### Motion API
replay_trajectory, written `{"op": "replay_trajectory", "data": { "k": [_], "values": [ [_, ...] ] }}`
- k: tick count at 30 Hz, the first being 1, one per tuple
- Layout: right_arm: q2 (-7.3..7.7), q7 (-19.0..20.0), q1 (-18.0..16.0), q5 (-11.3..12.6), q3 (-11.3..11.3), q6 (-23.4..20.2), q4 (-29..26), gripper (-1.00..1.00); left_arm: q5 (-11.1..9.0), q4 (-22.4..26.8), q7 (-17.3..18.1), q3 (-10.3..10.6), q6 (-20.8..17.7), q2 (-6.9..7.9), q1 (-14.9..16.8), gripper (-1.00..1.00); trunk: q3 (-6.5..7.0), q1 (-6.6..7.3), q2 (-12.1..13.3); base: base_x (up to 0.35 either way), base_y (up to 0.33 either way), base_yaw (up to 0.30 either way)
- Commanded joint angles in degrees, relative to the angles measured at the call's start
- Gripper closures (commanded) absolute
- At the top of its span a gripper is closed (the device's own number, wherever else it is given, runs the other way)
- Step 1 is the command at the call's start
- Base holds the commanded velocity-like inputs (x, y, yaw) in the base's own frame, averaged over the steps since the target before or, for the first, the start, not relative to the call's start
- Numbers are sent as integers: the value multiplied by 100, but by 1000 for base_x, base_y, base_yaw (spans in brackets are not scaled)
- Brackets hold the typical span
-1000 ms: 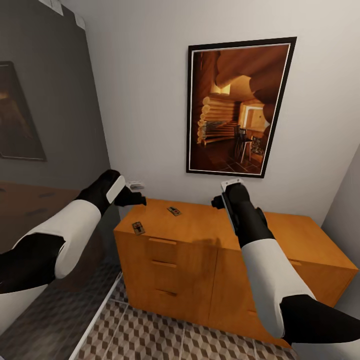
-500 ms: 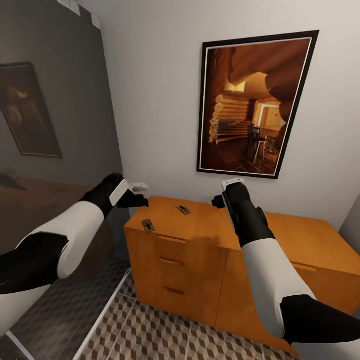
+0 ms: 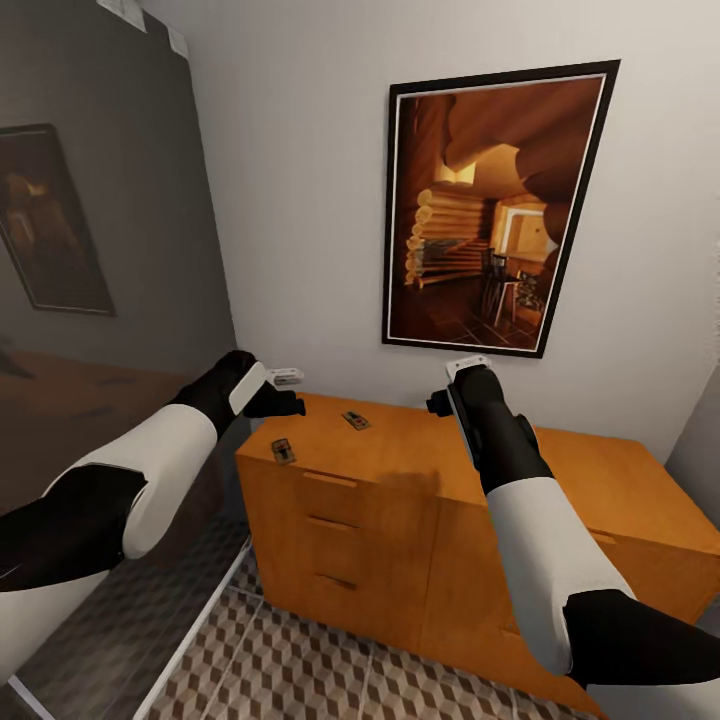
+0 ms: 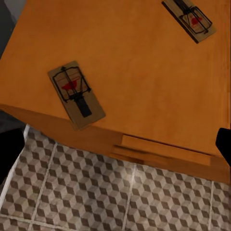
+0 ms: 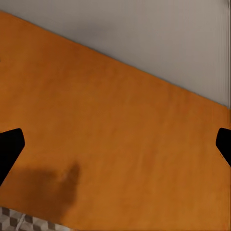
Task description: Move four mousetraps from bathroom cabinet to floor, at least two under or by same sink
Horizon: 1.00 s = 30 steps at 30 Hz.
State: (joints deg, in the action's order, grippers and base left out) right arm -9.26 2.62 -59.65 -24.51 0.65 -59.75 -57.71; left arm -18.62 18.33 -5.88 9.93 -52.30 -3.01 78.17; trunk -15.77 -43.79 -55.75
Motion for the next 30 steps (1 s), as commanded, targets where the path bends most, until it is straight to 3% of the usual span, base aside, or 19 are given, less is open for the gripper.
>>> {"op": "replay_trajectory", "data": {
  "k": [1,21,30],
  "values": [
    [2,28,-4,-37,5,-25,-4,-100,-63,7,-54,35,-19,-2,5,-100,-8,-1,-6,0,-213,1],
    [20,37,-3,-37,5,-25,11,-100,-56,29,-94,36,-25,-17,5,-100,-8,-1,-6,1,-25,0],
    [20,38,-3,-30,5,-25,20,-100,-40,3,-109,36,-30,-10,5,-100,-8,-1,-6,217,0,0]
  ]
}}
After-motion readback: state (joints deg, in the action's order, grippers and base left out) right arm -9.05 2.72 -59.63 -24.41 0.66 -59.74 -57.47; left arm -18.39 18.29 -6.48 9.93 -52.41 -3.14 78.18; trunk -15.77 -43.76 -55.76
